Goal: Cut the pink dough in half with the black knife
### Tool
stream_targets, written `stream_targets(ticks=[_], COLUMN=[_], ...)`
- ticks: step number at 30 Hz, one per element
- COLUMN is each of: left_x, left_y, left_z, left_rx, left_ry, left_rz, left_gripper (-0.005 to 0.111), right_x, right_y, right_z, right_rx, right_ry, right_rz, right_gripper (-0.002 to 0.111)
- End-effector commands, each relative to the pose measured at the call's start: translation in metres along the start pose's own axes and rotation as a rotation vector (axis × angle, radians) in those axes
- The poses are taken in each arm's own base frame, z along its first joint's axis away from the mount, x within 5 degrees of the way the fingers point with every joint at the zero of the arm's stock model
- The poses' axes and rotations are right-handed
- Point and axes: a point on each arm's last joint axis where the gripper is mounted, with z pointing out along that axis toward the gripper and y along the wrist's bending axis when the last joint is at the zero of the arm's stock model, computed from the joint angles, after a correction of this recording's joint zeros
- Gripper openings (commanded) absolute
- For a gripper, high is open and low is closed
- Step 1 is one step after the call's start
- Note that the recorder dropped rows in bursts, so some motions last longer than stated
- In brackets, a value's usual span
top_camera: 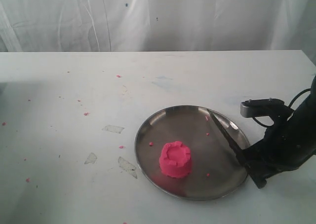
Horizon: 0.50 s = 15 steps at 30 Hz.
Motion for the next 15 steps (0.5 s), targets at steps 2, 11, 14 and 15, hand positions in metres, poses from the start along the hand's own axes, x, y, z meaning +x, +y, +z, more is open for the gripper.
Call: stream_targets(ticks=[2, 11, 14, 15], left_x=[0.0, 0.0, 0.0, 0.0], left_y=[-0.0001, -0.0001, -0.0001, -0.0001], left_z=[-0.0001, -0.0001, -0.0001, -0.0001], left_rx=[0.001, 0.001, 0.001, 0.001], left_ry=[-0.007, -0.007, -0.007, -0.007], left_rz=[-0.008, -0.008, -0.008, -0.008], left_gripper=[0.0, 0.0, 0.0, 0.0], right_x=[-0.0007, 0.0026, 0.0034, 0.0041], right_y=[0.003, 0.0115, 0.0102, 0.0096], right_z=[-0.0165, -0.0171, -0.0142, -0.0119], right_rx=[0.002, -0.085, -0.078, -0.077], right_ry=[-0.063, -0.029, -0.021, -0.017], right_rz=[-0.001, -0.008, -0.008, -0.005], right_gripper=[0.0, 0.0, 0.0, 0.0])
